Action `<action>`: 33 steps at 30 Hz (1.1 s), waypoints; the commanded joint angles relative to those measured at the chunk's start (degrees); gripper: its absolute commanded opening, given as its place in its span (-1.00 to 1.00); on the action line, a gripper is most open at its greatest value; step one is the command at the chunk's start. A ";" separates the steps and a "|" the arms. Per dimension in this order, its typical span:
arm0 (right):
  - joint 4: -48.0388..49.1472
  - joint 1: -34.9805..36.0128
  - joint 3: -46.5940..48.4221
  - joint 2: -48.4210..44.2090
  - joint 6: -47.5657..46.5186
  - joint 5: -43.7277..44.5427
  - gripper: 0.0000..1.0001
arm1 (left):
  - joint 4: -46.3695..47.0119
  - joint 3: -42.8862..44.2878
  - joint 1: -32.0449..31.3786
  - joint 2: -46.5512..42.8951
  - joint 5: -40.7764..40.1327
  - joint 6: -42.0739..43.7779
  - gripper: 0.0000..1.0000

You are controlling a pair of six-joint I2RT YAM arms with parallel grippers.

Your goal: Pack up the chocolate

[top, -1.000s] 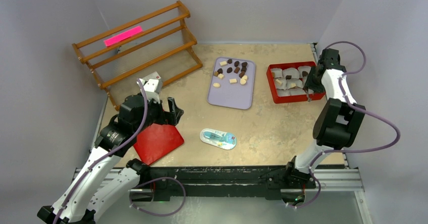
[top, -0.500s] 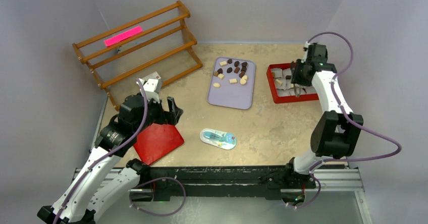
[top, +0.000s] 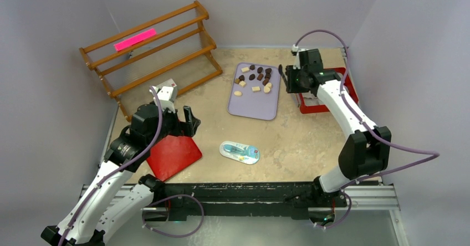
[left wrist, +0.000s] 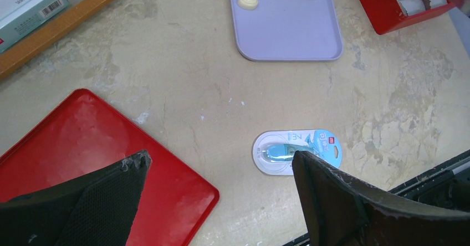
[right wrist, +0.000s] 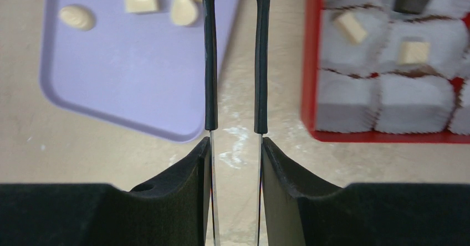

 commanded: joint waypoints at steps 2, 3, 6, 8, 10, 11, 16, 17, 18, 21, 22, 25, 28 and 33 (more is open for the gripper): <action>1.66 4.82 0.07 -0.74 1.59 2.92 -0.25 | 1.63 0.29 -0.04 0.02 -0.21 1.00 1.00; 1.85 5.56 -0.19 -0.42 1.65 3.34 -0.24 | 1.60 0.32 -0.05 0.01 -0.08 1.00 1.00; 2.11 6.94 -0.67 1.21 2.05 4.08 -0.23 | 1.63 0.30 -0.05 -0.13 -0.14 1.00 1.00; 1.81 7.81 -0.36 2.58 1.97 4.40 -0.23 | 1.57 0.31 -0.06 -0.35 -0.14 1.00 1.00; 1.45 8.57 0.10 3.88 1.58 5.62 -0.21 | 1.69 0.26 -0.03 -0.64 -0.15 1.00 1.00; 1.26 8.86 0.32 4.35 1.56 5.77 -0.20 | 1.71 0.22 -0.02 -0.72 -0.15 1.00 1.00; 1.44 9.72 0.51 6.83 1.56 4.19 -0.17 | 1.62 0.29 -0.08 -0.46 -0.28 1.00 1.00; 1.31 9.92 0.64 7.40 1.55 4.18 -0.17 | 1.54 0.31 0.01 -0.49 -0.43 1.00 1.00; 1.25 10.17 0.73 8.02 1.57 4.07 -0.17 | 1.46 0.35 -0.05 -0.64 -0.56 1.00 1.00; 0.43 10.79 1.46 9.62 1.40 4.22 -0.16 | 1.45 0.27 -0.04 -0.94 -0.63 1.00 1.00; 0.06 10.85 1.80 9.98 1.39 4.54 -0.16 | 1.45 0.34 -0.05 -1.03 -0.63 1.00 1.00; -0.61 10.97 2.15 10.47 1.26 5.34 -0.16 | 1.47 0.28 -0.04 -0.99 -0.61 1.00 1.00; -0.89 11.04 2.25 10.52 1.19 6.35 -0.18 | 1.61 0.27 -0.08 -1.00 -0.42 1.00 1.00; -1.20 11.14 2.49 11.48 1.21 6.27 -0.19 | 1.62 0.33 -0.05 -1.18 -0.38 1.00 1.00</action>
